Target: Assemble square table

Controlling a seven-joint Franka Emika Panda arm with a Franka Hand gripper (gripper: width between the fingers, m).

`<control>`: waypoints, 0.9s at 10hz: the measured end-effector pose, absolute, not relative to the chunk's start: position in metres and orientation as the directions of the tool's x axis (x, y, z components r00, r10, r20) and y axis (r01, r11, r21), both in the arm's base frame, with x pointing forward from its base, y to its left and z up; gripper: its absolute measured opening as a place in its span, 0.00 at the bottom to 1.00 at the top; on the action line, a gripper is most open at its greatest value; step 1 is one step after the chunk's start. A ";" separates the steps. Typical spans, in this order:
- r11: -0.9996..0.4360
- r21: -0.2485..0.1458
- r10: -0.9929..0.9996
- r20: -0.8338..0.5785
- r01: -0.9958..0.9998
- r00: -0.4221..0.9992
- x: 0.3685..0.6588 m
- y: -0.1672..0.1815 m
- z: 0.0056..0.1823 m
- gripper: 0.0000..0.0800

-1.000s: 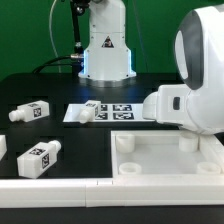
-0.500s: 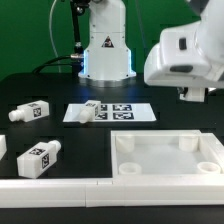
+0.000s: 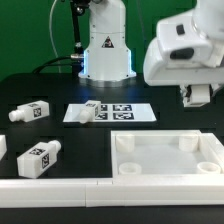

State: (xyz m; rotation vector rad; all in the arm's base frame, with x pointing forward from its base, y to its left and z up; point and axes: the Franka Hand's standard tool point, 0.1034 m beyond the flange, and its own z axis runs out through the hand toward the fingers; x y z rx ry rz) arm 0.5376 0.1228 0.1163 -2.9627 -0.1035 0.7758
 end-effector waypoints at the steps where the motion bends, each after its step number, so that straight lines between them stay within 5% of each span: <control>1: -0.994 -0.100 0.087 -0.405 0.050 0.910 0.556 0.121 0.127 0.36; 6: -0.991 -0.097 0.102 -0.052 0.097 0.993 0.579 0.117 0.116 0.36; 8: -0.980 -0.055 0.182 0.149 0.192 0.972 0.615 0.117 0.137 0.36; 9: -0.981 -0.053 0.172 0.203 0.186 0.964 0.613 0.116 0.132 0.36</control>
Offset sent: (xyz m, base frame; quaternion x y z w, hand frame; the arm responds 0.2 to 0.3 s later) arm 0.0000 0.0000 0.0000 0.0000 0.1938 0.0000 0.9810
